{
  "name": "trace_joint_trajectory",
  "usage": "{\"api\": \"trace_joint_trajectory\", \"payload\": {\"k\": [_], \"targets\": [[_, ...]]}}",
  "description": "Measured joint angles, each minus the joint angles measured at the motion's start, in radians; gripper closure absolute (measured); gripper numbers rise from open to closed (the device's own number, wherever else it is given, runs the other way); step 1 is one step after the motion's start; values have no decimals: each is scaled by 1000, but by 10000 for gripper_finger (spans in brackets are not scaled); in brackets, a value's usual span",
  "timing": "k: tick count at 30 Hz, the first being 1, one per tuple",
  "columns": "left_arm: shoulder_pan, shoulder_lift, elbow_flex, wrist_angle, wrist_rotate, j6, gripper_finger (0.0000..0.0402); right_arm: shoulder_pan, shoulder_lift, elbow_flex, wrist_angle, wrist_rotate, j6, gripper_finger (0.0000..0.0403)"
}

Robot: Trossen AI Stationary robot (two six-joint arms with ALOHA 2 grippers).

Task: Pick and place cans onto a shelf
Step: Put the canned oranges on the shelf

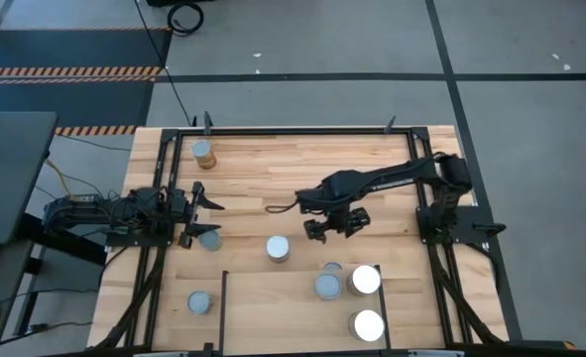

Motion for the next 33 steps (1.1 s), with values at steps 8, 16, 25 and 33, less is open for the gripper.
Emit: {"api": "trace_joint_trajectory", "payload": {"k": [8,16,25,33], "targets": [[0,0,0,27,-164,0,152,-16,-107,-223,291,-41,132,53],[0,0,0,29,-191,0,152,-16,-117,-258,321,-65,161,53],[0,0,0,29,-191,0,152,-52,-116,-257,327,-110,130,53],[0,0,0,29,-191,0,152,-71,-116,-257,318,-132,15,53]]}}
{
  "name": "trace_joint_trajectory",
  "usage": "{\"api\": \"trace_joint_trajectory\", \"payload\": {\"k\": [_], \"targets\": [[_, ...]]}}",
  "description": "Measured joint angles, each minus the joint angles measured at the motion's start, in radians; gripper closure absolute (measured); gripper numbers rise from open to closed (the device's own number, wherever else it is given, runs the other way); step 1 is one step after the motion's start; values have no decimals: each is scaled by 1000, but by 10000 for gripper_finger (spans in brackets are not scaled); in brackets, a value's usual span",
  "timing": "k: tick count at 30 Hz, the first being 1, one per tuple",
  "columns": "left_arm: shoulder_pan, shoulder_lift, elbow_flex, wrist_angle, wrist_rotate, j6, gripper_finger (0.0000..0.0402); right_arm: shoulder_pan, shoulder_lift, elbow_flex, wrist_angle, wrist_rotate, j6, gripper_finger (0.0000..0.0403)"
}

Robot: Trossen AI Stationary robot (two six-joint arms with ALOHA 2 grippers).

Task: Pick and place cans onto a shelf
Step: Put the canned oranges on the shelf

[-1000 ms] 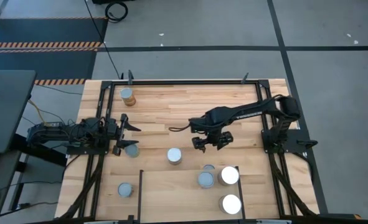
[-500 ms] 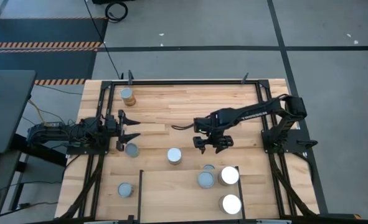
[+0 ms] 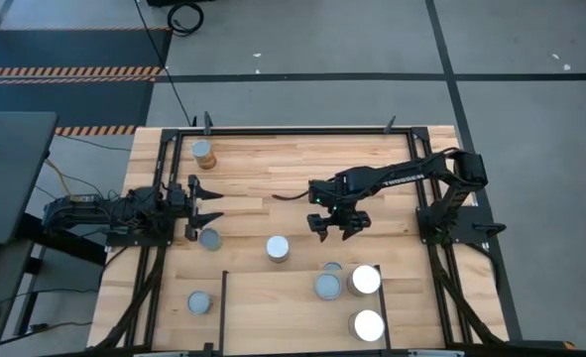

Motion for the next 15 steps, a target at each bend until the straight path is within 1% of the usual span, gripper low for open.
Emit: {"api": "trace_joint_trajectory", "payload": {"k": [7,9,12,15], "targets": [[0,0,0,0,0,0,152,-2,0,0,-51,-11,-85,53],[0,0,0,0,0,0,152,-3,-1,0,-52,4,-110,53],[0,0,0,0,0,0,152,21,-4,0,-40,30,-82,53],[0,0,0,0,0,0,152,50,12,1,-2,4,-51,53]]}}
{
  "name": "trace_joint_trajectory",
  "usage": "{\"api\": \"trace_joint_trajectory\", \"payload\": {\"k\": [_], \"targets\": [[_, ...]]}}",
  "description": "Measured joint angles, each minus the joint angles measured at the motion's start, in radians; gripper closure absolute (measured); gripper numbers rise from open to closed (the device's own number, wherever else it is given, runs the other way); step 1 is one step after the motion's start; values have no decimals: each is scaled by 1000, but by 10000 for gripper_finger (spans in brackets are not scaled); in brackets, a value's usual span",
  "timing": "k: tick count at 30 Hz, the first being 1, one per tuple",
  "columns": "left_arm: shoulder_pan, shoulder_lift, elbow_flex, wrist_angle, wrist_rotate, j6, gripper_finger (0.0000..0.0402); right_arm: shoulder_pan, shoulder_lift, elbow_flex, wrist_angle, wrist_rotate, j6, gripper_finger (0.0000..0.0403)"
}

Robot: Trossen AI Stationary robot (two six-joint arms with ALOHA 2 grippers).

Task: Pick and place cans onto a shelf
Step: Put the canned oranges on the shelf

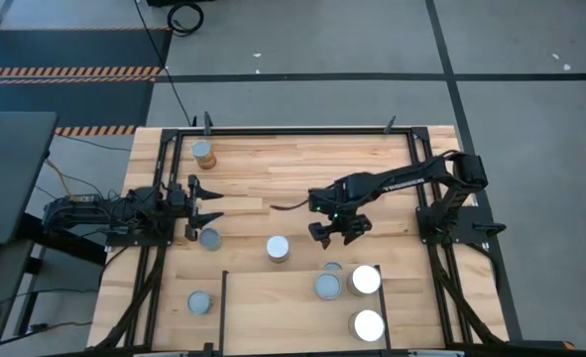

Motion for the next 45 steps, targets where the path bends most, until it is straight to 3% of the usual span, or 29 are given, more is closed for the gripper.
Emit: {"api": "trace_joint_trajectory", "payload": {"k": [10,26,36,45], "targets": [[0,0,0,0,0,0,152,50,167,0,141,-134,113,48],[0,0,0,0,0,0,152,109,182,0,100,-261,199,38],[0,0,0,0,0,0,152,116,184,0,100,-260,206,32],[0,0,0,0,0,0,152,117,185,-26,114,-265,235,68]]}}
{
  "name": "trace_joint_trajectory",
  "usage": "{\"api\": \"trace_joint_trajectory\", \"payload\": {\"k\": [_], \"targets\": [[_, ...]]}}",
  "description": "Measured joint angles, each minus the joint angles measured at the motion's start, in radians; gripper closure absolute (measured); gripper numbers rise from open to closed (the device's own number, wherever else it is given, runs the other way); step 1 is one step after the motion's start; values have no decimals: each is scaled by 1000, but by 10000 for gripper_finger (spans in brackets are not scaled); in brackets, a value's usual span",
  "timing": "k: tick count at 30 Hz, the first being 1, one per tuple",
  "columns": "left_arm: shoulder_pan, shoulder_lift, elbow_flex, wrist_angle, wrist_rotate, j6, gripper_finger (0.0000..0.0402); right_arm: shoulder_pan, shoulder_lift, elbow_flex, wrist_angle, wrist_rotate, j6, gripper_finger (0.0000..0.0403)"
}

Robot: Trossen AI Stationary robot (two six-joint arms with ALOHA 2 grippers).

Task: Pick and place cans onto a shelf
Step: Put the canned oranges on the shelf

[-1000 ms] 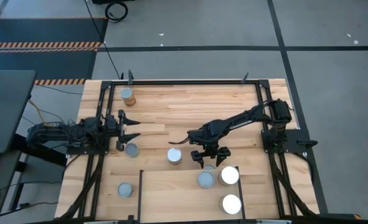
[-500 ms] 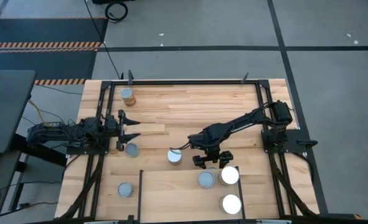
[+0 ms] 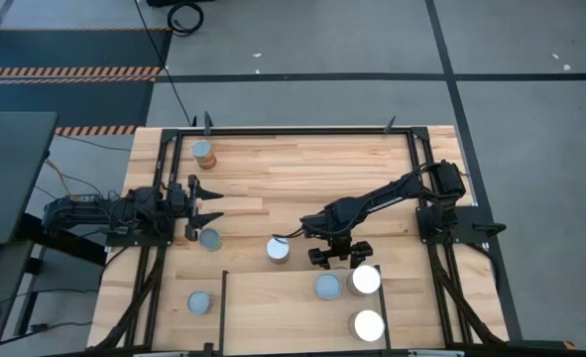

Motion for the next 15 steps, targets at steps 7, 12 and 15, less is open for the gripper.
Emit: {"api": "trace_joint_trajectory", "payload": {"k": [7,12,15], "targets": [[0,0,0,0,0,0,152,0,-1,-36,76,-3,35,105],[0,0,0,0,0,0,152,-8,-2,-36,79,-1,30,116],[0,0,0,0,0,0,152,-19,-2,-36,84,1,25,116]]}}
